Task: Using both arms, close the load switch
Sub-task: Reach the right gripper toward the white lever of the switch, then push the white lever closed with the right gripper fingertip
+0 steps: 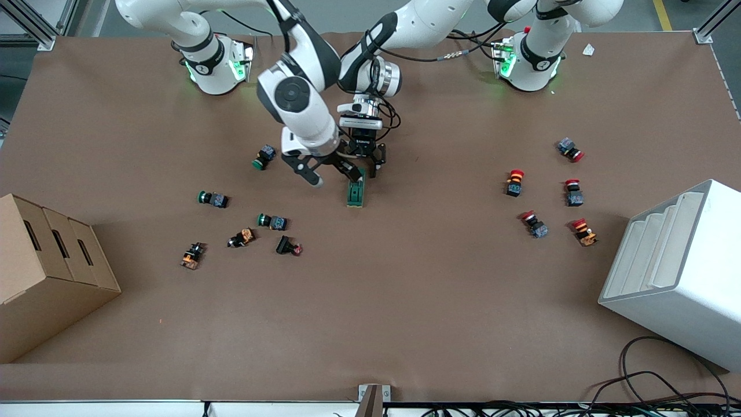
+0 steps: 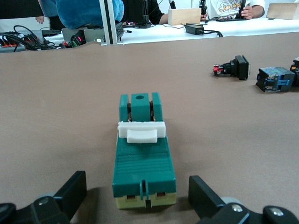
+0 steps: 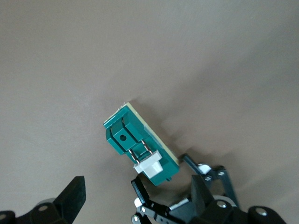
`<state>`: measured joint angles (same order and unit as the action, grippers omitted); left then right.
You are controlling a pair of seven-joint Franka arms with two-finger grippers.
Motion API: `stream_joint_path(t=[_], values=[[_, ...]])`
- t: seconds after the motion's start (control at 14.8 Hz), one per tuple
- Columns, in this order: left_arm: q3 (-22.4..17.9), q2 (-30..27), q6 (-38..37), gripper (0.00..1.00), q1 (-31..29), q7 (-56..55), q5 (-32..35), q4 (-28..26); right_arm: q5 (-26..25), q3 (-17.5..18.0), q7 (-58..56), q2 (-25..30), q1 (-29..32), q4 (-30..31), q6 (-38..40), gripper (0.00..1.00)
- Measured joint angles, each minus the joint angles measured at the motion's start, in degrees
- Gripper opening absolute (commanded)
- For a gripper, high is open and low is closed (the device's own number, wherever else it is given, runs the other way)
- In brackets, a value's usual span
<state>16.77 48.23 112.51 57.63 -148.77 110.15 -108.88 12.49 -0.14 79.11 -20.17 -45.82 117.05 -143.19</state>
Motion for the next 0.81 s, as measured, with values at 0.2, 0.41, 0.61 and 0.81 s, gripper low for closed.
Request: stream_joint_path(t=[0.2,0.41,0.61,0.81], values=[[0.00,0.02,-0.05,0.99,0.01,0.00,0.00,0.01,0.00,-0.03,1.81,-4.67,-2.56,-0.05,-5.30,1.00],[0.00,0.02,-0.07,0.99,0.02,0.00,0.01,0.01,0.00,-0.04,3.06,-6.89,-3.85,-0.11,-8.71,1.00],[0.00,0.03,-0.08,0.99,0.02,0.00,0.01,0.02,0.01,-0.16,3.61,-7.77,-3.93,-0.15,-10.93,1.00],[0.00,0.03,-0.08,0.99,0.02,0.00,0.01,0.02,0.01,-0.20,4.74,-8.67,-4.03,-0.23,-13.41,1.00]])
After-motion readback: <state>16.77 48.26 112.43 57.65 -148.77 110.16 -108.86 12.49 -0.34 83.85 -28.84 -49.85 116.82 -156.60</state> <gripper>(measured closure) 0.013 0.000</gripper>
